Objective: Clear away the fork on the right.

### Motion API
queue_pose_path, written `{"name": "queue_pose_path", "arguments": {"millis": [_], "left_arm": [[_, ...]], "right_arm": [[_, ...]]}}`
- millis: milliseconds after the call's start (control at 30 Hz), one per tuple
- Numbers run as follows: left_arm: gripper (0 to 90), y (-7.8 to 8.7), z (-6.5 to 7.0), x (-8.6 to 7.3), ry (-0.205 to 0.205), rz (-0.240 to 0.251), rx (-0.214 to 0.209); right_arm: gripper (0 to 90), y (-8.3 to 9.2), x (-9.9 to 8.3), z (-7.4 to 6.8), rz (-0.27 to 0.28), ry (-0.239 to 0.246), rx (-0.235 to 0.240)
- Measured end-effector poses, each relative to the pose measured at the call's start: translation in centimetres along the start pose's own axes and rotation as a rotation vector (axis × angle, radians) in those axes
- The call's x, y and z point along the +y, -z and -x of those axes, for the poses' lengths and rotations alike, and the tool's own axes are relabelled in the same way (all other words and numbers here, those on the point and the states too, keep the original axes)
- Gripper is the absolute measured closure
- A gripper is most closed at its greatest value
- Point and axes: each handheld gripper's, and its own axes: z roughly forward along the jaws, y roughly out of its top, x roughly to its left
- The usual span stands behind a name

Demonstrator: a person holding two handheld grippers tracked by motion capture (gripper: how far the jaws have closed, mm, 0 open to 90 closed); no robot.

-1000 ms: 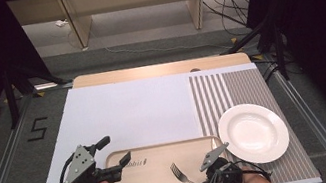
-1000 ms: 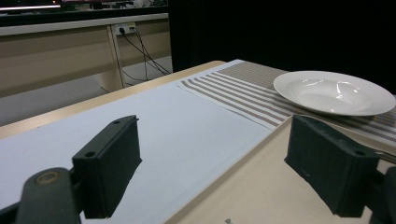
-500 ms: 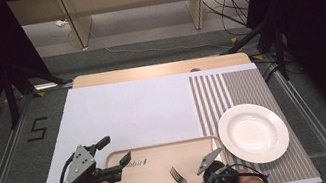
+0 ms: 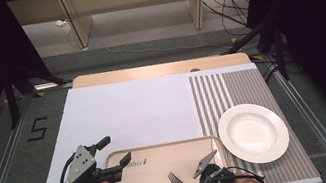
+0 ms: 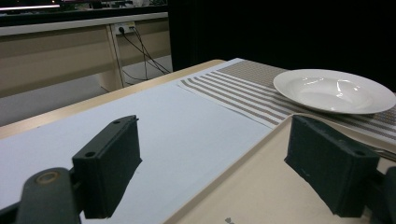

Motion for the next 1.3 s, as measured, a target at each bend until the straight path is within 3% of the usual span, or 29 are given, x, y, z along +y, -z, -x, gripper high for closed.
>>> {"name": "queue_pose_path", "arguments": {"millis": [467,500,633,800,967,1100,1300], "left_arm": [[16.9,0.0,0.0,0.0,-0.004,-0.001,-0.001],[16.9,0.0,0.0,0.0,-0.004,-0.001,-0.001],[16.9,0.0,0.0,0.0,-0.004,-0.002,-0.002],[16.9,0.0,0.0,0.0,-0.004,-0.002,-0.002],[16.9,0.0,0.0,0.0,-0.003,-0.003,-0.002],[16.9,0.0,0.0,0.0,-0.004,-0.004,-0.002],[16.9,-0.1,0.0,-0.1,-0.004,-0.005,-0.002]], "right_arm": [[82.9,-0.5,-0.1,-0.1,-0.013,0.012,-0.012],[80.8,-0.6,-0.1,0.0,-0.012,0.011,-0.011],[58.4,-0.2,0.0,0.2,0.015,-0.004,0.004],[51.0,0.5,0.2,-0.2,0.103,0.032,0.003],[56.0,0.1,0.5,-1.0,0.119,0.077,-0.007],[70.5,-0.2,0.7,-1.7,0.13,0.101,-0.028],[85.2,-0.9,0.9,-2.1,0.118,0.145,-0.095]]}}
